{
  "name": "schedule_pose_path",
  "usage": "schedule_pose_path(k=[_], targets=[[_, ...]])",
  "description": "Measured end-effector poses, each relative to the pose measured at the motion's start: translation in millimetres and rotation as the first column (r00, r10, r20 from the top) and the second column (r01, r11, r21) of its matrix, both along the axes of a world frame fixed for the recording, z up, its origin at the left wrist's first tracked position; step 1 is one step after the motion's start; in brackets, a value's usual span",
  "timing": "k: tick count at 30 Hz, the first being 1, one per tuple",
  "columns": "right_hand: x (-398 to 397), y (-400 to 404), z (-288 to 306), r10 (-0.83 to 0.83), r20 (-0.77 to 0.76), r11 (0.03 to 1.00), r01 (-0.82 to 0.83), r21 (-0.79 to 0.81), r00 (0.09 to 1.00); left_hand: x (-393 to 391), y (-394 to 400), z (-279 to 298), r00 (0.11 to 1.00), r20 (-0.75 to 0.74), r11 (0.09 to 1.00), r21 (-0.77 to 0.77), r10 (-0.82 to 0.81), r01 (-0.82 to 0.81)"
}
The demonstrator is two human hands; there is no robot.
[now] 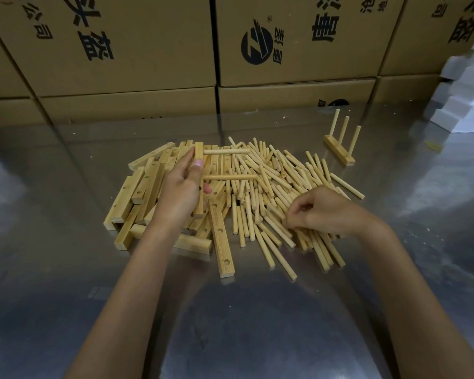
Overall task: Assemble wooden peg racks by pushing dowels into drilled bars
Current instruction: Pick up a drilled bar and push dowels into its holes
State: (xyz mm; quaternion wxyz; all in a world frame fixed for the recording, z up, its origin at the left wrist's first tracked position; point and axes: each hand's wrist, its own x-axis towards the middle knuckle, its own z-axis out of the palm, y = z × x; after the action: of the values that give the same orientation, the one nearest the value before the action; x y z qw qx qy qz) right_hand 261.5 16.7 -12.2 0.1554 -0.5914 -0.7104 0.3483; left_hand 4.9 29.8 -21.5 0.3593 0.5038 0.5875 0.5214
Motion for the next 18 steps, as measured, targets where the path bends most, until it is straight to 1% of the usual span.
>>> schedule_pose_path(k=[2, 3, 5, 7, 11, 14, 15, 16, 18], targets=[[3.3, 0.0, 5.4, -0.014, -0.139, 1.000, 0.017, 0.015, 0.990, 0.2, -0.2, 0.5, 1.000, 0.026, 1.000, -0.008, -0.007, 0.007], [4.9, -0.4, 7.1, -0.023, -0.224, 1.000, 0.022, -0.004, 0.974, 0.4, -0.7, 1.1, 0.999, 0.045, 1.000, -0.015, -0.014, 0.015], [6.6, -1.1, 7.7, -0.044, -0.448, 0.995, 0.000, -0.098, 0.893, -0.3, -2.0, 2.7, 0.991, 0.129, 0.999, -0.025, -0.039, 0.043], [6.7, -2.2, 6.8, -0.062, -0.601, 0.986, -0.044, -0.159, 0.797, -0.8, -3.4, 4.6, 0.972, 0.224, 0.996, -0.031, -0.069, 0.078], [1.7, -3.8, 6.5, -0.035, -0.769, 0.975, -0.146, -0.166, 0.638, 1.5, -5.5, 8.1, 0.942, 0.314, 0.990, -0.043, -0.117, 0.137], [-10.0, -7.4, 6.9, -0.014, -0.868, 0.971, -0.200, -0.130, 0.497, 3.5, -7.1, 9.2, 0.918, 0.364, 0.982, -0.033, -0.160, 0.184], [-17.0, -9.3, 5.8, -0.005, -0.885, 0.974, -0.198, -0.110, 0.465, 5.1, -7.9, 9.3, 0.915, 0.365, 0.980, -0.030, -0.172, 0.196], [-25.2, -11.3, 3.9, 0.001, -0.890, 0.981, -0.173, -0.087, 0.455, 7.1, -8.6, 9.1, 0.912, 0.368, 0.978, -0.029, -0.181, 0.205], [-41.3, -15.2, -0.9, 0.005, -0.878, 0.995, -0.086, -0.041, 0.479, 11.0, -9.4, 8.7, 0.912, 0.362, 0.975, -0.030, -0.193, 0.219]])
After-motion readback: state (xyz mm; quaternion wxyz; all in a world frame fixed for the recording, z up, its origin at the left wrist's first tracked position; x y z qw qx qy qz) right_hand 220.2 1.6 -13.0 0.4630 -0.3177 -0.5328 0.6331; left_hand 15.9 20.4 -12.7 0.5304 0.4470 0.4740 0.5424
